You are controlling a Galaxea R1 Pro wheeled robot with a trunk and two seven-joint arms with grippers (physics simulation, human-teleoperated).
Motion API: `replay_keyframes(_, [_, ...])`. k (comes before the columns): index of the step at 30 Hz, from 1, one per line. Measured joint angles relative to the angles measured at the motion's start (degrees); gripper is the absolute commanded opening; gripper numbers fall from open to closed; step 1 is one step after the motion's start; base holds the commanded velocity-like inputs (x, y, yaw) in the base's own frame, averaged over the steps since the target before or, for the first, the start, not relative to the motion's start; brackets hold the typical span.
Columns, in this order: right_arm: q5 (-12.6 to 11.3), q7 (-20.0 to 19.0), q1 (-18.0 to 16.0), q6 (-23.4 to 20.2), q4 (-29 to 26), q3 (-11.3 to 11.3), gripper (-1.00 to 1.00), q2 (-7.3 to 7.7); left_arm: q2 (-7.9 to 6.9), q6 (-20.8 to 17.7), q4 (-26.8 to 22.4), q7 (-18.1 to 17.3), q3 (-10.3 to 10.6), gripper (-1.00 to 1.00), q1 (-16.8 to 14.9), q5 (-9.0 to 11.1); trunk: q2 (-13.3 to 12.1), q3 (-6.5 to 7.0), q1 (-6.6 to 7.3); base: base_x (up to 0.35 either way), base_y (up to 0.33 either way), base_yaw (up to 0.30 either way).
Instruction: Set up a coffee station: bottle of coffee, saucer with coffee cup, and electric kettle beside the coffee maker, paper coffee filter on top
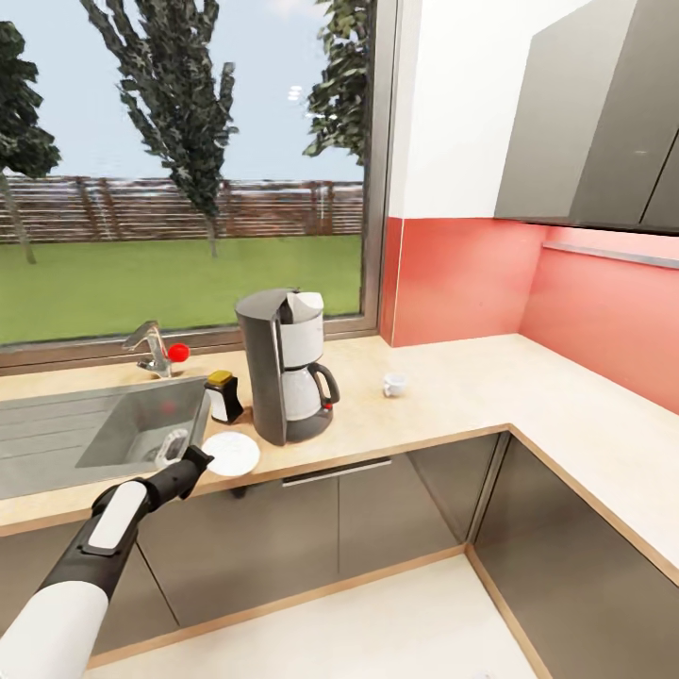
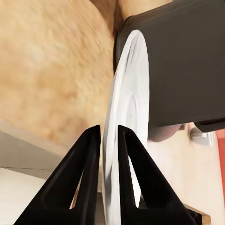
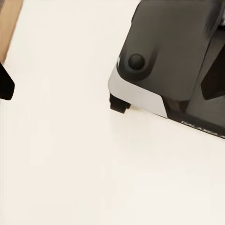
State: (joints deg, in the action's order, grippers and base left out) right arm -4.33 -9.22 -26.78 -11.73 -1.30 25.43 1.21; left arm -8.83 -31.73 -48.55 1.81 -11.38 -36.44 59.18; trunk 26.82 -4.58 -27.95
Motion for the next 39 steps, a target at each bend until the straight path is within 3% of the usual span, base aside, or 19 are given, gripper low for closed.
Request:
replay_keyframes(14, [0.2, 0.0, 0.1, 2.2, 0.0, 0.1, 1.0, 0.68, -0.21, 0.1, 0.7, 0.4, 0.2, -1.0, 0.2, -0.3, 0.0, 0.0, 0.0, 0.138, 0.0, 0.0])
replay_keyframes(20, [0.2, 0.0, 0.2, 2.2, 0.0, 0.1, 1.0, 0.69, -0.24, 0.1, 0.8, 3.7, 0.0, -1.0, 0.1, -0.3, 0.0, 0.0, 0.02, 0.066, 0.0, 0.0])
replay_keyframes(25, [0.2, 0.0, 0.5, 2.3, 0.0, 0.1, 1.0, 0.69, -0.34, 0.1, 0.8, 3.9, -1.3, -1.0, 0.2, -0.3, 0.0, 0.0, 0.01, 0.13, 0.0, 0.0])
replay_keyframes(39, [0.2, 0.0, 0.5, 2.3, 0.0, 0.1, 1.0, 0.69, -0.35, 0.1, 0.9, 4.0, -1.4, -1.0, 0.2, -0.4, 0.0, 0.0, 0.0, 0.057, 0.0, 0.0])
